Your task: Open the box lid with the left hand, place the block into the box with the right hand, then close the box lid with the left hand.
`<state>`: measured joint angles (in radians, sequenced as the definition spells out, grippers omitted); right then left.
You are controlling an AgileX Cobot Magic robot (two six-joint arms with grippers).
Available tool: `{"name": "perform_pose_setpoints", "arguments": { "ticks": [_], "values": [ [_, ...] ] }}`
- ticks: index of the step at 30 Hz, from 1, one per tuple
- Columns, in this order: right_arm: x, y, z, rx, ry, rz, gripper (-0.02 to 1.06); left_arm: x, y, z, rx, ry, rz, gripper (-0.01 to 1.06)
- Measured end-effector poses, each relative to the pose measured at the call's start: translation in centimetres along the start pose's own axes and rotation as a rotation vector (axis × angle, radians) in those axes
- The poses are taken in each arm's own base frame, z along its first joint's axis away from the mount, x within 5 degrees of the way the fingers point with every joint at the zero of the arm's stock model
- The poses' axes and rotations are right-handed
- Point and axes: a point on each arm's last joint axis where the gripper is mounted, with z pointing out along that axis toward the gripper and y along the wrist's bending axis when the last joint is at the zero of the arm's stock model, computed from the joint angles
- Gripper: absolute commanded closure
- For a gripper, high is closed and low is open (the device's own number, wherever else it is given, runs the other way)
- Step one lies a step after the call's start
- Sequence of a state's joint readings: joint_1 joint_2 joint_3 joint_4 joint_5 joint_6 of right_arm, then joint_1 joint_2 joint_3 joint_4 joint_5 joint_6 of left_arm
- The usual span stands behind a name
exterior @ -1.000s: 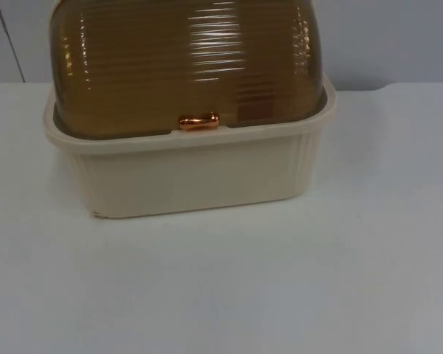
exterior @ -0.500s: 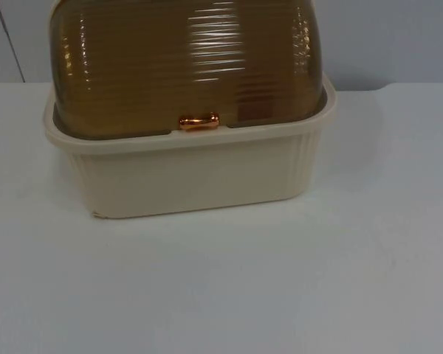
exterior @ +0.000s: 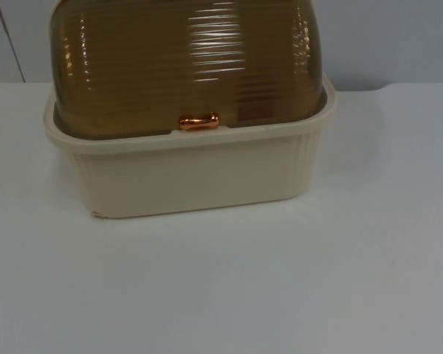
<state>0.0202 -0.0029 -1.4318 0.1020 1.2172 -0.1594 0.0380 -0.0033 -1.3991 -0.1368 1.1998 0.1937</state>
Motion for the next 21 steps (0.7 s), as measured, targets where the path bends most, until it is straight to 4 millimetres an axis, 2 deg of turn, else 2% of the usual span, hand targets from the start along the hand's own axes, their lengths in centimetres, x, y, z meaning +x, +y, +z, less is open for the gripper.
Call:
{"name": "perform_pose_setpoints", "arguments": {
  "ticks": [5, 8, 9, 13, 14, 18, 19, 20, 21],
  "values": [
    [0.2, 0.0, 0.4, -0.003, 0.014, 0.007, -0.01, 0.5, 1.5, 0.0, -0.039, 0.029, -0.030, 0.00],
    [1.6, 0.0, 2.2, -0.010, 0.091, 0.026, -0.01, 0.8, 2.0, 0.2, -0.084, 0.048, -0.048, 0.00],
    [1.6, 0.0, 2.2, -0.010, 0.091, 0.026, -0.01, 0.8, 2.0, 0.2, -0.084, 0.048, -0.048, 0.00],
    [4.8, -0.2, 5.5, -0.002, 0.253, 0.044, -0.01, 2.4, 2.0, 2.3, -0.087, 0.138, -0.121, 0.00],
    [4.8, -0.2, 5.5, -0.002, 0.253, 0.044, -0.01, 2.4, 2.0, 2.3, -0.087, 0.138, -0.121, 0.00],
    [8.8, -0.3, 8.6, 0.027, 0.431, 0.093, -0.01, 6.0, 2.0, 5.9, -0.098, 0.312, -0.173, 0.00],
    [9.6, -0.4, 9.1, 0.033, 0.467, 0.099, -0.01, 7.2, 1.9, 6.8, -0.102, 0.366, -0.171, 0.00],
    [9.6, -0.4, 9.1, 0.033, 0.467, 0.099, -0.01, 7.2, 1.9, 6.8, -0.102, 0.366, -0.171, 0.00],
    [10.7, -0.4, 9.7, 0.037, 0.509, 0.105, -0.01, 8.5, 1.9, 7.7, -0.106, 0.422, -0.169, 0.00]
  ]
}}
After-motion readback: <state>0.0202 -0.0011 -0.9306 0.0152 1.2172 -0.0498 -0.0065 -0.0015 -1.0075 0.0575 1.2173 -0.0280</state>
